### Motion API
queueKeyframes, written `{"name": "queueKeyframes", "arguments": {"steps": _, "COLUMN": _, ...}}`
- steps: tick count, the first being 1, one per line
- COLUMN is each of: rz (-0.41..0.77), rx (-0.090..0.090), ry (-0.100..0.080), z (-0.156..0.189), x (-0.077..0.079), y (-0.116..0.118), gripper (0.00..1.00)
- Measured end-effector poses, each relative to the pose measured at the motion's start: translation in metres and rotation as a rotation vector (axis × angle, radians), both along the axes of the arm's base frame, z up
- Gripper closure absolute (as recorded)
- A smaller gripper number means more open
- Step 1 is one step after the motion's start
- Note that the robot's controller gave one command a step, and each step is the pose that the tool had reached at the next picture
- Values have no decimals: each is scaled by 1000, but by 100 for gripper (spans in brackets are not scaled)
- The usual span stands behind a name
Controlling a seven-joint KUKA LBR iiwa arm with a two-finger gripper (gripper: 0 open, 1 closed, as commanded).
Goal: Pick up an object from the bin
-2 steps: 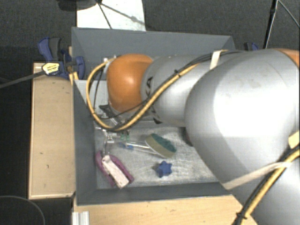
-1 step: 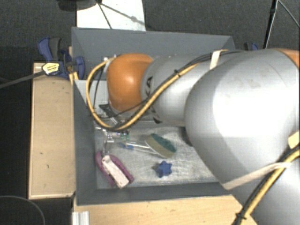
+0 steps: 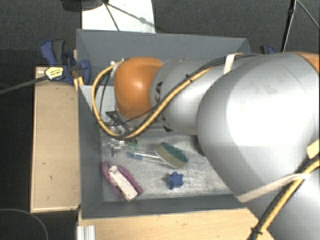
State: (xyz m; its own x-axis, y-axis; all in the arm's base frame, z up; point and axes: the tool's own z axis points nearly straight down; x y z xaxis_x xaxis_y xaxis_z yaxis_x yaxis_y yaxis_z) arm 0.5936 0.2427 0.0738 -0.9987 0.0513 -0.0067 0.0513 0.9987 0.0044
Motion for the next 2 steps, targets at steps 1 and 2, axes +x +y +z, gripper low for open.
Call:
{"name": "queueKeyframes", "arguments": {"steps": 1, "rz": -2, "rx": 0, "ry": 0, "z": 25, "x": 2, "y": 0, "gripper": 100}}
{"name": "queueKeyframes", "arguments": {"steps": 2, "rz": -4, "rx": 0, "ry": 0, "z": 57, "x": 4, "y": 0, "gripper": 100}}
